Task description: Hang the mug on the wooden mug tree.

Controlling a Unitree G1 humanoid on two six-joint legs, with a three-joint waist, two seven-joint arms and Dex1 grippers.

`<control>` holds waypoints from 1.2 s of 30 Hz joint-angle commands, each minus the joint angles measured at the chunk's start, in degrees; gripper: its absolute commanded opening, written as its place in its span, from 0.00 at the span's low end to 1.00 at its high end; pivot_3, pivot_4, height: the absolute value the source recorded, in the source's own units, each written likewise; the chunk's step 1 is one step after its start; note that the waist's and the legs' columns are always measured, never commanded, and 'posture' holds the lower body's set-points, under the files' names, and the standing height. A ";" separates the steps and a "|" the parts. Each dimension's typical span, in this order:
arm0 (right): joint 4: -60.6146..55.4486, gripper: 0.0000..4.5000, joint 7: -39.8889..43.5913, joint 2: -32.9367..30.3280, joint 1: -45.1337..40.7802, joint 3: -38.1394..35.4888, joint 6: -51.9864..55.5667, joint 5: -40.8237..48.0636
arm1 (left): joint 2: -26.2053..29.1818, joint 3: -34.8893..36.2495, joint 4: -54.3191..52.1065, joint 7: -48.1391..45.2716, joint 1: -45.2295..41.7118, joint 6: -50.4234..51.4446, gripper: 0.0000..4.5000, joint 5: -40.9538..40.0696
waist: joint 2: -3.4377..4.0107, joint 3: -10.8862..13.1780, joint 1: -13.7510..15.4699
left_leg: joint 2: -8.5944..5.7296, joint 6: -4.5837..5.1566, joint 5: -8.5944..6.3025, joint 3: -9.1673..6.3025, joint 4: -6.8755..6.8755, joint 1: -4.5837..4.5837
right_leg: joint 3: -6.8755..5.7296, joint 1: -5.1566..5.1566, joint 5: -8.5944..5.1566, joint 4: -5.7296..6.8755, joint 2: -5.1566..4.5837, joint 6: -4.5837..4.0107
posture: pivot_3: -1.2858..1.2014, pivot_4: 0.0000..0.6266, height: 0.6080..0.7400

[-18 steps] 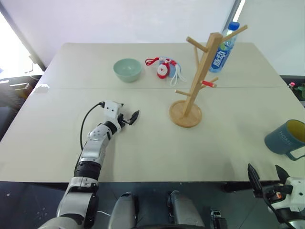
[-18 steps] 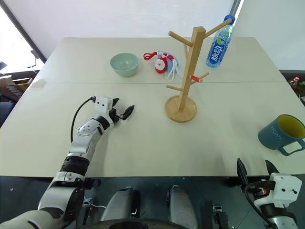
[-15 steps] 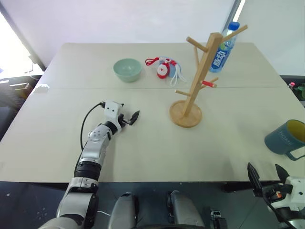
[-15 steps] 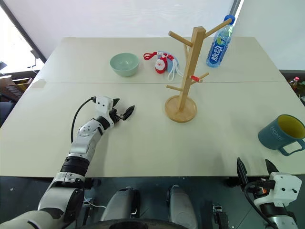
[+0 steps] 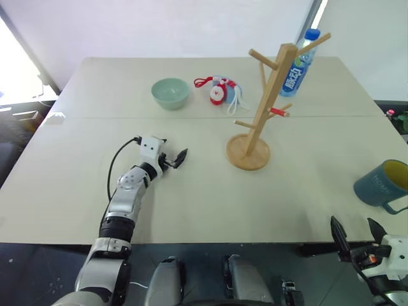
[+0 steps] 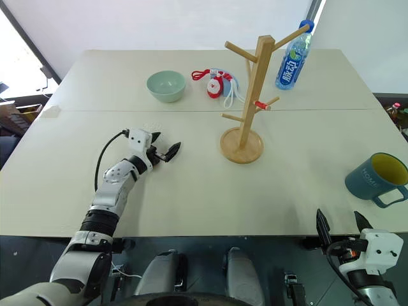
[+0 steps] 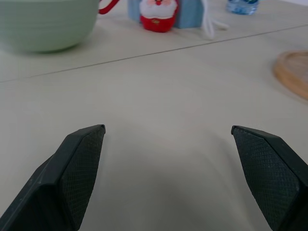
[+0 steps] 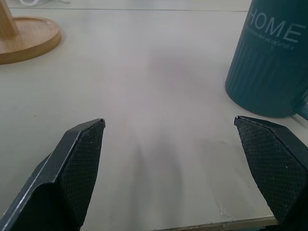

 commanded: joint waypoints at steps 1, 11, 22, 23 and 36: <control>-0.56 0.99 -0.97 0.35 -0.20 -1.81 -1.50 0.84 | 1.58 -3.05 -10.02 -10.59 2.53 4.11 1.00 -5.58 | 0.01 -0.01 -0.04 | 0.00 0.00 0.00 0.00 0.00 -0.13 | 0.00 -0.12 0.00 0.00 0.00 -0.01 | 0.52 0.24 1.00; -0.53 0.99 -7.27 2.03 -1.91 -5.99 -3.03 0.83 | 8.34 -15.58 -31.40 -32.08 5.64 20.50 1.00 -16.11 | 0.13 -0.08 -0.03 | -0.02 0.01 0.02 -0.01 0.07 -0.60 | 0.05 -0.57 0.02 0.03 -0.02 -0.05 | 0.52 0.24 1.00; 7.69 0.99 -20.32 -1.14 -12.25 -11.69 1.10 -3.13 | 6.42 -18.65 -33.85 -32.28 3.68 21.42 1.00 -15.61 | 0.18 -0.13 -0.37 | -0.11 0.03 0.03 0.00 0.15 -0.60 | 0.09 -0.55 0.02 0.05 0.15 -0.05 | 0.52 0.24 1.00; 8.40 0.99 -20.97 -1.49 -13.10 -11.95 1.50 -3.22 | 6.36 -18.56 -33.96 -32.15 3.78 21.29 1.00 -15.59 | 0.19 -0.13 -0.36 | -0.14 0.03 0.03 -0.01 0.14 -0.60 | 0.09 -0.55 0.02 0.06 0.19 -0.05 | 0.52 0.24 1.00; 14.30 0.99 -24.60 -3.70 -18.56 -13.39 3.59 -3.97 | 6.89 -17.32 -37.30 -29.99 4.01 22.94 1.00 -17.28 | 0.28 -0.19 -0.41 | -0.17 0.04 0.04 -0.03 0.17 -0.54 | 0.11 -0.52 0.02 0.20 0.26 -0.04 | 0.52 0.24 1.00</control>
